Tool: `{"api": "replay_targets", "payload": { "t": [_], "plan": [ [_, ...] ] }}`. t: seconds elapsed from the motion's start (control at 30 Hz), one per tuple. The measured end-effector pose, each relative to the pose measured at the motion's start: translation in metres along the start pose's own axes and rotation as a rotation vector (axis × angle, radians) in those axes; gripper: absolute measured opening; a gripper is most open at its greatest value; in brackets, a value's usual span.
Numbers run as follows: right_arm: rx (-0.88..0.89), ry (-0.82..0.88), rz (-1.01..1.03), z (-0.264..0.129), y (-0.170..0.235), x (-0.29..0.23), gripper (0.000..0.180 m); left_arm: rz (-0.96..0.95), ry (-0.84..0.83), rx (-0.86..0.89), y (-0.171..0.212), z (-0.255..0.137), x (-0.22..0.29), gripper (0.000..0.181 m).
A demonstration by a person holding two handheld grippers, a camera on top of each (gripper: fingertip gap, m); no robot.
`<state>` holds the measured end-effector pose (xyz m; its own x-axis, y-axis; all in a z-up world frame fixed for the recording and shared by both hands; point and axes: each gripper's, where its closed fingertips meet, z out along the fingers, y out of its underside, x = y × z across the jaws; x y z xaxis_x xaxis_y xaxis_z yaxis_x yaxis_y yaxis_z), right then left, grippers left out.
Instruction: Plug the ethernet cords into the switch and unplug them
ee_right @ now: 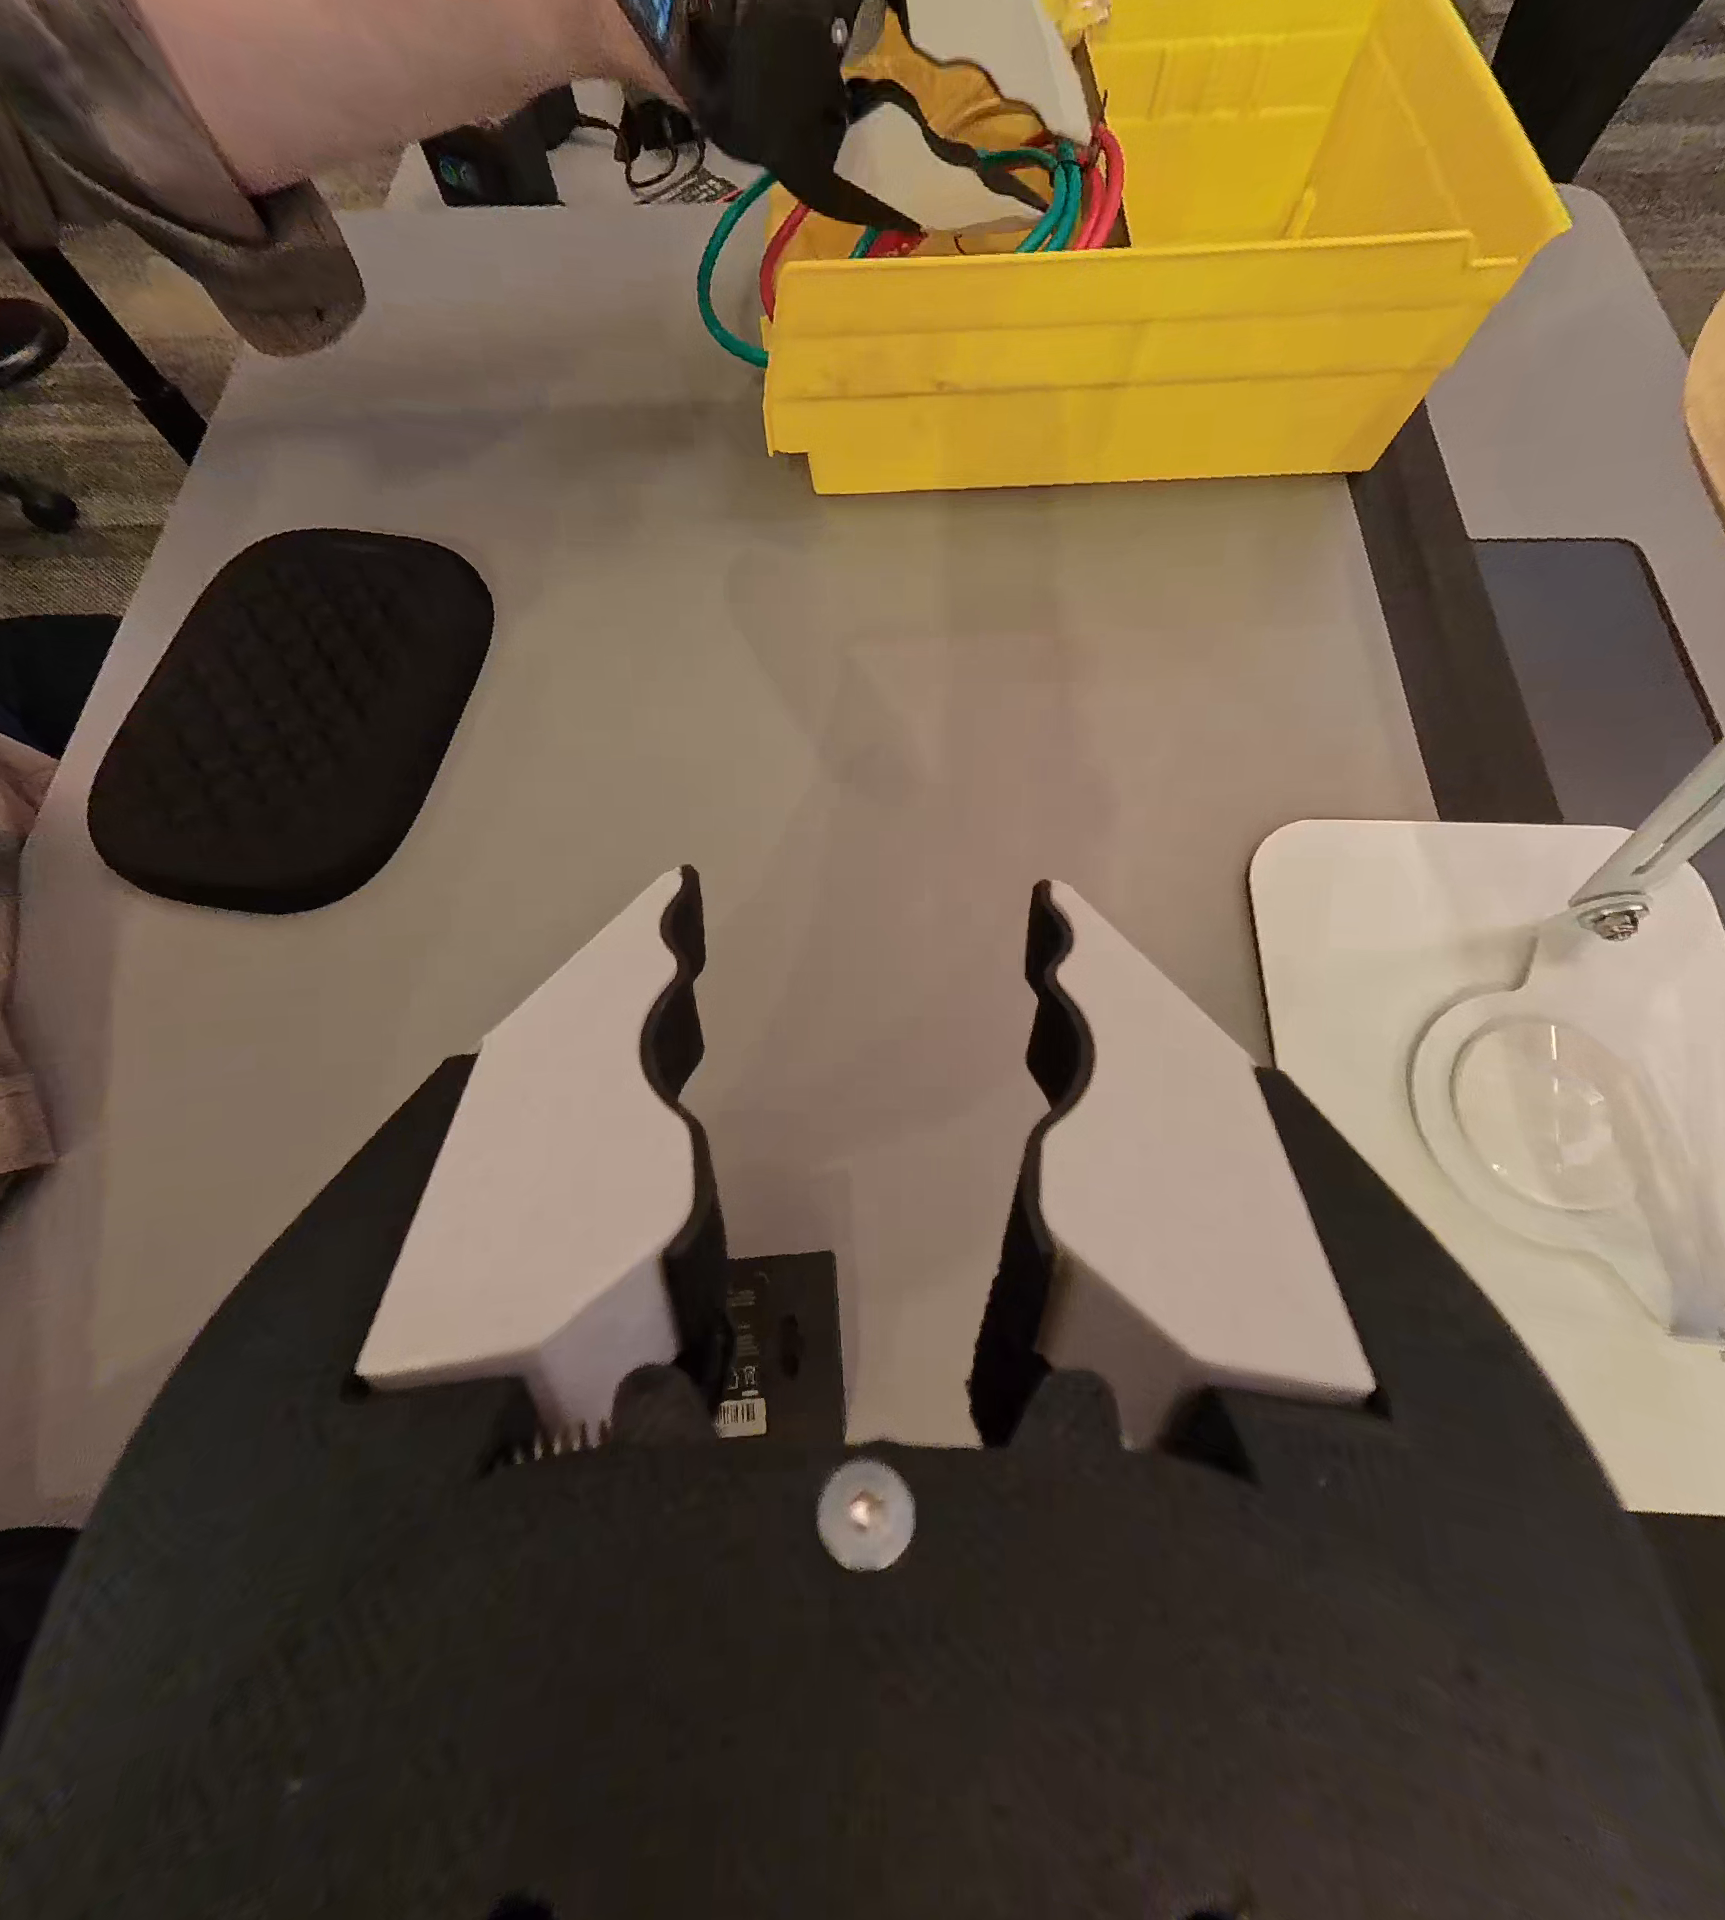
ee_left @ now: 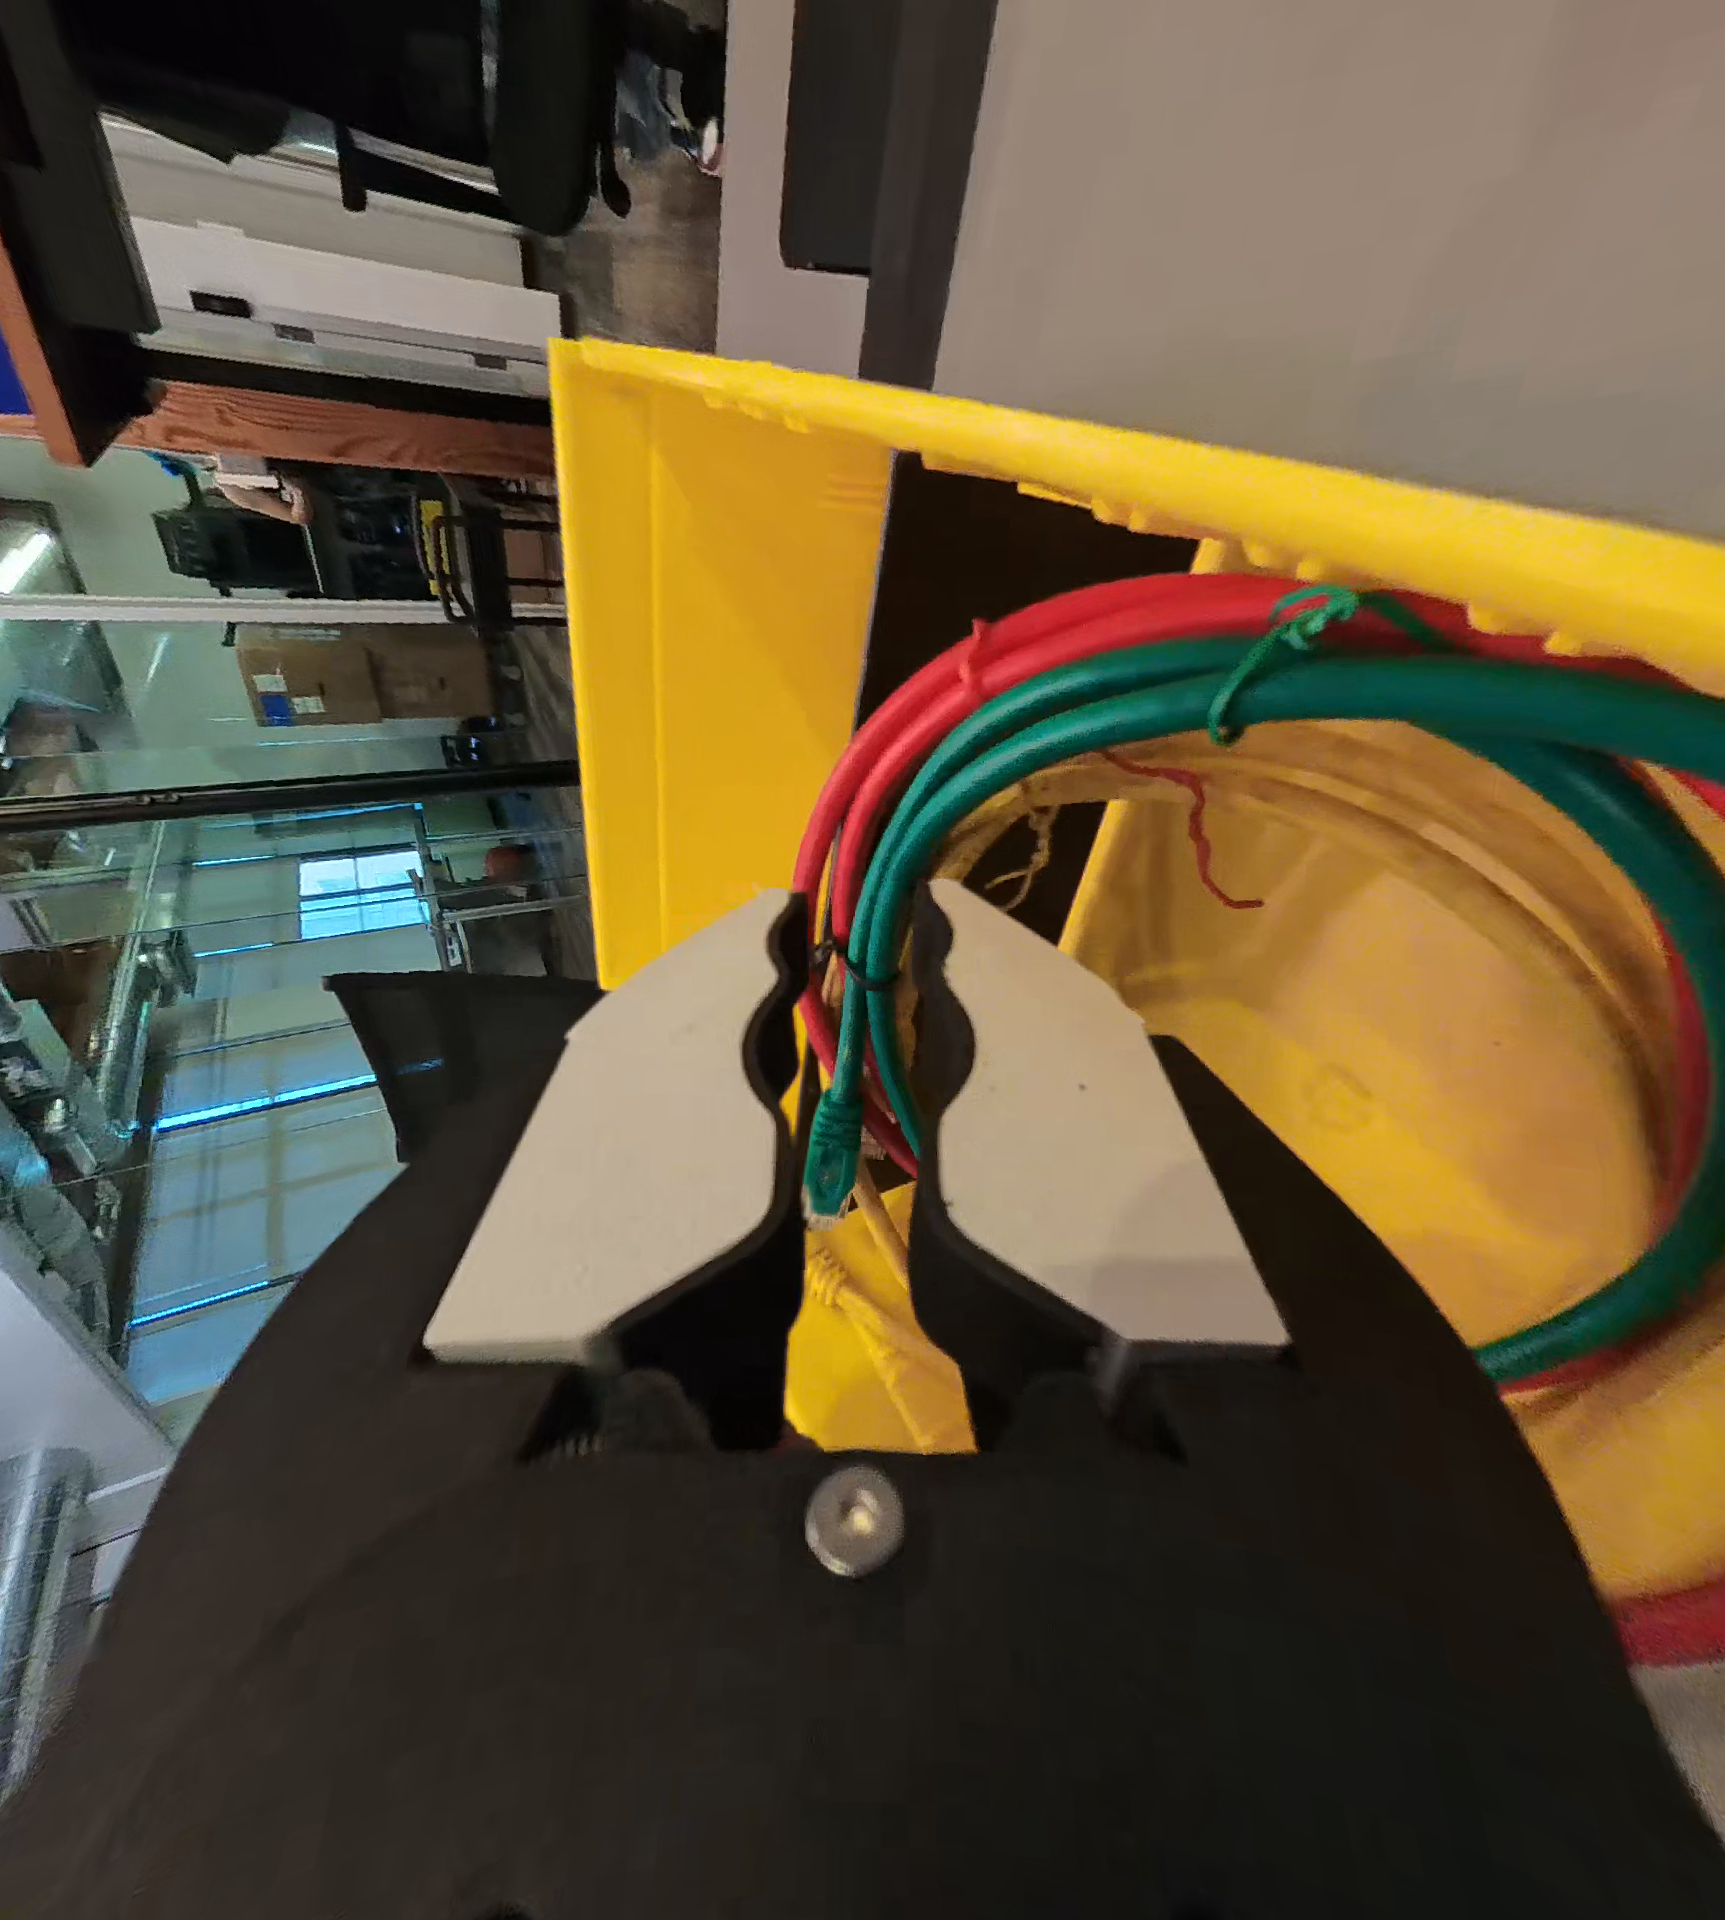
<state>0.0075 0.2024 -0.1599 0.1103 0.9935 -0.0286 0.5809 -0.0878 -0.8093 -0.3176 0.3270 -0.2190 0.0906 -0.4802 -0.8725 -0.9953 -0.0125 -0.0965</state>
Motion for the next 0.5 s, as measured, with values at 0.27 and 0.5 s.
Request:
{"api": "replay_targets", "payload": {
  "t": [0.27,0.5],
  "plan": [
    [0.011,-0.005,0.011,-0.001,0.0014,0.0009,0.06,0.032,-0.048,0.018,0.0049,0.0021,0.001,0.012],
    [-0.001,-0.003,0.021,0.0004,0.0062,0.0034,0.059,0.077,-0.011,0.023,0.0038,0.0061,0.004,0.021]
  ]
}}
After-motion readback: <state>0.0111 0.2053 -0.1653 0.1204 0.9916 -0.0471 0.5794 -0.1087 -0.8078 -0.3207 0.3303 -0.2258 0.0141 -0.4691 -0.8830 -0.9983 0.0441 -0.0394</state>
